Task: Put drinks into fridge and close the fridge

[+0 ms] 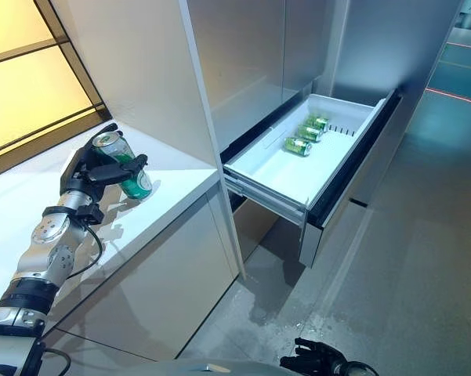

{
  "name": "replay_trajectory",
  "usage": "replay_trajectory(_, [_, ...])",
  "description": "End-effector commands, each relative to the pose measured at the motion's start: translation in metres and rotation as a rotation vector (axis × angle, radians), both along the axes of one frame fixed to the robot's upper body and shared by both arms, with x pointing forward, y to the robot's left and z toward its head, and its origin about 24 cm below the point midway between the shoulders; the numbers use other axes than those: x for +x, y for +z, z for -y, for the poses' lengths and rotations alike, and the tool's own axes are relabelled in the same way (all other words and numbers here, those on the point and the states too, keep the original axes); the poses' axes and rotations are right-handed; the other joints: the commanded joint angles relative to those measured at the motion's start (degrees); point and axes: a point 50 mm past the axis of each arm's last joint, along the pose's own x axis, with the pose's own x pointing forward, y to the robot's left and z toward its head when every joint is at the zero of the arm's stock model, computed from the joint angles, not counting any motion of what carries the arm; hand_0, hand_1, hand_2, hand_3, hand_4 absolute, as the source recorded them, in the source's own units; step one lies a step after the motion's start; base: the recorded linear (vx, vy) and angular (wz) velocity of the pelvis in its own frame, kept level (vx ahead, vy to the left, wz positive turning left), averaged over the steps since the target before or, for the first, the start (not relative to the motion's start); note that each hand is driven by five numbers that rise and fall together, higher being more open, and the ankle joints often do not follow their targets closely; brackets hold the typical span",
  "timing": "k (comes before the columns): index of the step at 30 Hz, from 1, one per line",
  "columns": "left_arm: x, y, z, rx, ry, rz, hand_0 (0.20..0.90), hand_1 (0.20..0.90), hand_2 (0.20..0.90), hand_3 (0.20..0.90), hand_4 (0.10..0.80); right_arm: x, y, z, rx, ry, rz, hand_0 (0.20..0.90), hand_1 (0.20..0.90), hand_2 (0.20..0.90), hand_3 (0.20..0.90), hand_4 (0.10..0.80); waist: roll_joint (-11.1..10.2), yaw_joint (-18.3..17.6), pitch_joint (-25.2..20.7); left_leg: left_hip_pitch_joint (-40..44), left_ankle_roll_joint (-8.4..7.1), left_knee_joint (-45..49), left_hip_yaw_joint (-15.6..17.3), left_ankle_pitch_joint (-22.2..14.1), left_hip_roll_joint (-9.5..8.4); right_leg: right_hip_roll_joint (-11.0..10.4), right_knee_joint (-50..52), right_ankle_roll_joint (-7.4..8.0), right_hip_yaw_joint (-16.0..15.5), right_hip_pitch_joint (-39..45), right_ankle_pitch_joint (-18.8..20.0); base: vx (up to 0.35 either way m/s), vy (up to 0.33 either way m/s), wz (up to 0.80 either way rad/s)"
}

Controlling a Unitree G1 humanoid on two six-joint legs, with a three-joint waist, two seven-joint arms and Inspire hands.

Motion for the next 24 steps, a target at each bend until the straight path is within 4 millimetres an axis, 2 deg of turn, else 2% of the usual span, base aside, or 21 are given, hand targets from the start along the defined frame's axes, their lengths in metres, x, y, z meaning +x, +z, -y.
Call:
replay_trajectory(1, [0.019,0.074,0.0,0.029,-0.005,0.297,0.9,0.9,0.9,0.9,0.8,-0.013,0.002,0.02,-0.051,0.048,-0.064,0.9,0.9,0.9,0.9,0.8,1.1,-0.8,-0.9,1.2,1.94,2.3,1.9,-8.5,-2.14,0.1,8.2,3.11,0.5,-3.2,-7.0,0.0,0.0,0.0])
replay_trajectory(4, [0.02,0.076,0.001,0.02,-0.012,0.304,0.9,0.9,0.9,0.9,0.8,-0.013,0.002,0.02,-0.051,0.045,-0.062,0.9,0.9,0.9,0.9,0.8,1.1,-0.9,-0.8,1.2,2.02,2.4,1.9,-8.6,-2.16,0.1,8.5,3.09,0.6,-3.3,-7.0,0.0,0.0,0.0])
replay_trajectory(5, [0.02,0.076,0.002,0.021,-0.015,0.307,0.688,0.688,0.688,0.653,0.553,-0.012,0.002,0.02,-0.051,0.045,-0.061,0.9,0.9,0.9,0.9,0.8,1.2,-0.9,-0.8,1.2,2.05,2.5,1.9,-8.7,-2.17,0.1,8.6,3.08,0.7,-3.4,-7.1,0.0,0.0,0.0])
replay_trajectory(6, [0.02,0.077,0.002,0.021,-0.017,0.309,0.688,0.688,0.688,0.653,0.553,-0.013,0.002,0.02,-0.052,0.045,-0.06,0.9,0.9,0.9,0.9,0.8,1.2,-0.9,-0.8,1.2,2.06,2.5,1.9,-8.7,-2.18,0.1,8.6,3.09,0.6,-3.4,-7.1,0.0,0.0,0.0])
replay_trajectory(7, [0.021,0.078,0.003,0.022,-0.02,0.315,0.3,0.3,0.3,0.2,0.1,-0.012,0.002,0.02,-0.052,0.045,-0.059,0.9,0.9,0.9,0.9,0.8,1.2,-1.0,-0.8,1.2,2.11,2.5,1.9,-8.7,-2.21,0.1,8.7,3.1,0.7,-3.4,-7.1,0.0,0.0,0.0])
replay_trajectory(12, [0.021,0.082,0.004,0.003,-0.028,0.349,0.3,0.3,0.3,0.2,0.1,-0.012,0.002,0.02,-0.052,0.047,-0.059,0.9,0.9,0.9,0.9,0.8,1.1,-1.1,-0.9,1.2,2.16,2.6,2.0,-8.8,-2.23,0.1,8.9,3.08,0.8,-3.5,-7.1,0.0,0.0,0.0])
replay_trajectory(17, [0.018,0.094,0.006,-0.084,-0.027,0.464,0.3,0.3,0.3,0.2,0.1,-0.012,0.002,0.02,-0.052,0.047,-0.06,0.9,0.9,0.9,0.9,0.8,1.0,-1.2,-1.0,1.3,2.22,2.6,1.9,-8.9,-2.27,0.2,9.1,3.02,1.1,-3.6,-7.2,0.001,0.0,-0.01])
replay_trajectory(24, [0.013,0.121,0.025,-0.148,-0.101,0.626,0.3,0.3,0.3,0.2,0.1,-0.011,0.002,0.02,-0.049,0.064,-0.064,0.9,0.9,0.9,0.9,0.8,0.7,-1.2,-1.1,1.5,2.18,2.4,1.7,-8.8,-2.22,0.2,9.4,2.85,1.1,-3.6,-7.3,0.001,0.002,-0.04])
